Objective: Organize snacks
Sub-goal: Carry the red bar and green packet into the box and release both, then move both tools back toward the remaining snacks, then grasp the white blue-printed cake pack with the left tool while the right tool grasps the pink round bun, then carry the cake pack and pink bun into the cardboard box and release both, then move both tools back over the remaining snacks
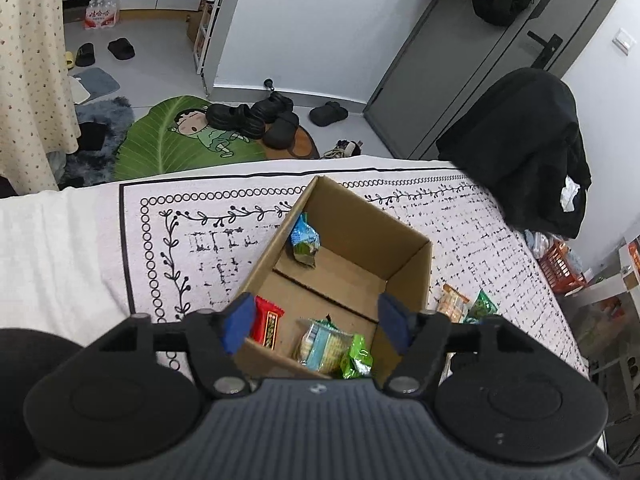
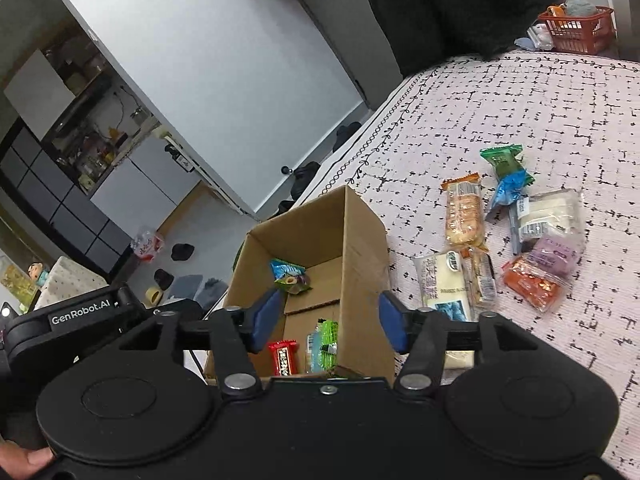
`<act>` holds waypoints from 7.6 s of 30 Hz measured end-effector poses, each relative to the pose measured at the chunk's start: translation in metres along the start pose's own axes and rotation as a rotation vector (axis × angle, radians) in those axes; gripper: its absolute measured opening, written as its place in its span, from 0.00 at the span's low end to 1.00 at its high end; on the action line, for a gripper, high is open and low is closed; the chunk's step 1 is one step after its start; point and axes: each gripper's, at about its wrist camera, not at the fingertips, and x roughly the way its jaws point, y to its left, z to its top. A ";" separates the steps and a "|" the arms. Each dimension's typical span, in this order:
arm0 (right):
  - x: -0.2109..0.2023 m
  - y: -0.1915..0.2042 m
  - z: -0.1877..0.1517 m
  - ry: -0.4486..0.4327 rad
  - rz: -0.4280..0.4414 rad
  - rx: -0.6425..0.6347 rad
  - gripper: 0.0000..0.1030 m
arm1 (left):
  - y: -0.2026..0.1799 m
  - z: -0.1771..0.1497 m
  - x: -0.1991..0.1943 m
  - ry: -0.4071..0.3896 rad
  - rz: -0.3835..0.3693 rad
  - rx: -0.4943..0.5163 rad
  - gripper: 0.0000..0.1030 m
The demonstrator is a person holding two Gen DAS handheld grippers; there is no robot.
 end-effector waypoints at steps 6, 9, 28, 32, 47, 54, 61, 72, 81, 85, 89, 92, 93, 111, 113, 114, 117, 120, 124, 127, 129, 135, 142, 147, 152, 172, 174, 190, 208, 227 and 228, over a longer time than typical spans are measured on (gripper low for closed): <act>-0.015 -0.009 0.007 -0.012 -0.025 0.007 0.74 | -0.010 -0.008 -0.010 0.007 0.021 0.034 0.79; -0.027 -0.018 0.013 -0.030 -0.042 0.016 0.80 | -0.017 -0.013 -0.014 0.008 0.022 0.053 0.81; -0.082 -0.080 0.032 -0.087 -0.110 0.148 0.95 | -0.082 -0.050 -0.031 -0.002 -0.012 0.179 0.87; -0.083 -0.097 0.031 -0.089 -0.122 0.203 0.95 | -0.094 -0.058 -0.030 -0.006 -0.023 0.195 0.87; -0.088 -0.142 0.028 -0.139 -0.129 0.421 0.95 | -0.132 -0.089 -0.010 -0.001 -0.086 0.261 0.82; -0.084 -0.151 0.027 -0.130 -0.128 0.456 0.95 | -0.141 -0.096 0.004 0.005 -0.094 0.297 0.72; -0.076 -0.159 0.025 -0.109 -0.125 0.487 0.95 | -0.147 -0.106 0.024 0.029 -0.086 0.316 0.62; -0.055 -0.169 0.024 -0.068 -0.125 0.508 0.80 | -0.155 -0.118 0.060 0.061 -0.060 0.355 0.52; -0.032 -0.172 0.025 -0.030 -0.141 0.508 0.71 | -0.150 -0.123 0.088 0.071 -0.004 0.373 0.49; -0.022 -0.171 0.025 -0.014 -0.142 0.500 0.67 | -0.149 -0.123 0.101 0.076 0.015 0.371 0.48; -0.012 -0.169 0.027 -0.001 -0.157 0.495 0.67 | -0.147 -0.123 0.112 0.082 0.034 0.371 0.48; -0.004 -0.167 0.026 0.014 -0.165 0.487 0.67 | -0.147 -0.124 0.117 0.083 0.052 0.381 0.48; -0.001 -0.166 0.026 0.018 -0.166 0.484 0.65 | -0.146 -0.125 0.119 0.084 0.058 0.383 0.48; 0.038 -0.162 0.022 0.061 -0.230 0.449 0.50 | -0.127 -0.125 0.128 0.173 0.046 0.345 0.33; 0.040 -0.164 0.021 0.065 -0.228 0.431 0.39 | -0.126 -0.123 0.125 0.188 0.035 0.329 0.32; 0.038 -0.165 0.020 0.060 -0.229 0.432 0.38 | -0.125 -0.122 0.123 0.194 0.029 0.323 0.32; 0.030 -0.162 0.020 0.037 -0.230 0.404 0.36 | -0.123 -0.118 0.113 0.187 0.006 0.322 0.31; 0.021 -0.155 0.022 0.014 -0.216 0.386 0.36 | -0.120 -0.113 0.103 0.177 -0.013 0.306 0.31; 0.012 -0.145 0.024 -0.004 -0.188 0.364 0.36 | -0.118 -0.109 0.086 0.152 -0.037 0.294 0.30; 0.005 -0.137 0.027 -0.022 -0.165 0.350 0.36 | -0.118 -0.105 0.073 0.136 -0.047 0.286 0.30; -0.001 -0.131 0.029 -0.033 -0.146 0.337 0.36 | -0.120 -0.103 0.064 0.123 -0.056 0.286 0.30; -0.011 -0.116 0.033 -0.058 -0.101 0.295 0.36 | -0.123 -0.090 0.033 0.058 -0.080 0.285 0.30; -0.027 -0.096 0.035 -0.102 -0.042 0.244 0.36 | -0.113 -0.075 0.002 -0.010 -0.070 0.264 0.30; -0.029 -0.078 0.032 -0.099 -0.020 0.203 0.36 | -0.102 -0.067 -0.011 -0.038 -0.060 0.234 0.30; -0.028 -0.059 0.027 -0.095 0.004 0.165 0.36 | -0.091 -0.059 -0.023 -0.054 -0.055 0.213 0.30; -0.010 -0.003 0.021 -0.103 0.056 0.020 0.36 | -0.026 -0.016 -0.021 -0.077 -0.013 0.088 0.30; -0.007 0.001 0.019 -0.099 0.052 0.005 0.36 | -0.021 -0.015 -0.016 -0.071 -0.007 0.082 0.30; 0.026 0.017 0.009 -0.021 0.035 -0.046 0.36 | 0.005 -0.006 0.029 0.015 0.024 0.059 0.30; 0.028 0.020 0.009 -0.017 0.028 -0.053 0.50 | 0.001 -0.001 0.031 0.020 0.083 0.066 0.48; -0.011 -0.022 0.020 -0.011 -0.083 0.073 0.93 | -0.031 -0.017 0.004 -0.001 0.115 0.139 0.83; -0.013 -0.025 0.021 -0.012 -0.087 0.075 0.93 | -0.035 -0.020 0.003 0.000 0.112 0.148 0.84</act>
